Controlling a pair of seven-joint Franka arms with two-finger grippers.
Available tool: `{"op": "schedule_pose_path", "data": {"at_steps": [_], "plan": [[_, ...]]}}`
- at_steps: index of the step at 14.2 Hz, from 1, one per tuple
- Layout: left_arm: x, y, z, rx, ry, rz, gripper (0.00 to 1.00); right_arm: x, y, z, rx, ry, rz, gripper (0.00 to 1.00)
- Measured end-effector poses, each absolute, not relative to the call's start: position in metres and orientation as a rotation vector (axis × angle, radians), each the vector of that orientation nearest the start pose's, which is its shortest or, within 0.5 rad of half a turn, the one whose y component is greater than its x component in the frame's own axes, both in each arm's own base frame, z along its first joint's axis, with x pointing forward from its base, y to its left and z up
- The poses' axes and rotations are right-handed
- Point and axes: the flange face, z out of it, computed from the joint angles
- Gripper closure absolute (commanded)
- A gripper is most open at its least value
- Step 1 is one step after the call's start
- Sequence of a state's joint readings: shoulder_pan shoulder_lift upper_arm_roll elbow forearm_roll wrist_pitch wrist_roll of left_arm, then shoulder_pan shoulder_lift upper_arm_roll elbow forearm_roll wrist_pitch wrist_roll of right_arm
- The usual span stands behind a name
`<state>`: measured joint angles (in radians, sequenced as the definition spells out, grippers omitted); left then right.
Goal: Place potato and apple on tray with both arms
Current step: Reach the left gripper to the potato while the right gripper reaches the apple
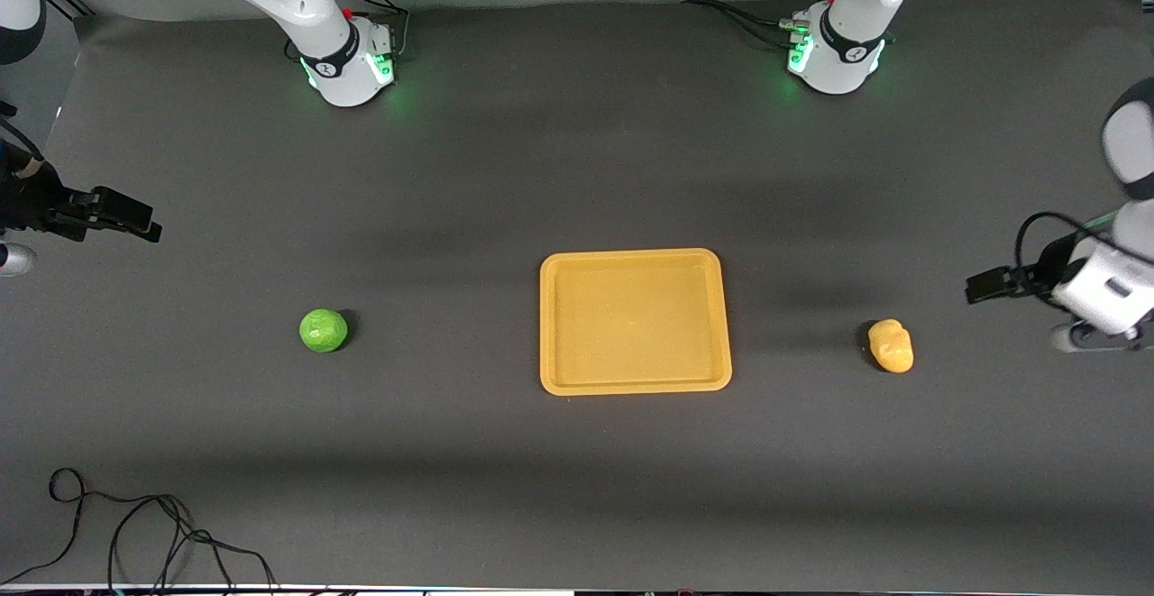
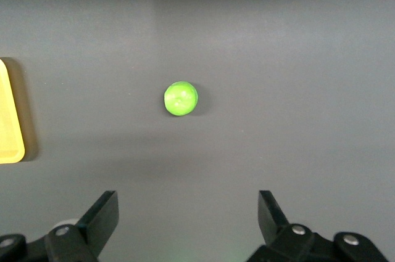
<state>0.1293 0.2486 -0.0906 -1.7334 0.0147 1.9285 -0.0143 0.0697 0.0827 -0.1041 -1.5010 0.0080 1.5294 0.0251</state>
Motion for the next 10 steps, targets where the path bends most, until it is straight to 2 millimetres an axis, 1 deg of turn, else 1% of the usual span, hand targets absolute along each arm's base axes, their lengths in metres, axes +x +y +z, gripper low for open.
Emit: {"op": "schedule_pose_path", "data": {"at_steps": [2, 5, 7, 8, 9, 10], "plan": [[0.626, 0.026, 0.390, -3.154, -0.071, 0.075, 0.00, 0.575, -0.016, 0.604, -3.139, 0.093, 0.095, 0.00], [0.633, 0.023, 0.336, -3.163, -0.063, 0.077, 0.00, 0.578, -0.015, 0.596, -3.140, 0.091, 0.109, 0.00], [0.639, 0.020, 0.292, -3.170, -0.058, 0.078, 0.00, 0.582, -0.015, 0.586, -3.141, 0.089, 0.089, 0.00], [0.641, 0.017, 0.269, -3.174, -0.055, 0.079, 0.00, 0.584, -0.015, 0.577, -3.141, 0.089, 0.081, 0.00], [0.642, 0.015, 0.245, -3.178, -0.052, 0.083, 0.01, 0.586, -0.015, 0.568, -3.141, 0.089, 0.075, 0.00], [0.642, 0.013, 0.224, -3.181, -0.050, 0.087, 0.09, 0.588, -0.015, 0.558, -3.142, 0.090, 0.069, 0.00]]}}
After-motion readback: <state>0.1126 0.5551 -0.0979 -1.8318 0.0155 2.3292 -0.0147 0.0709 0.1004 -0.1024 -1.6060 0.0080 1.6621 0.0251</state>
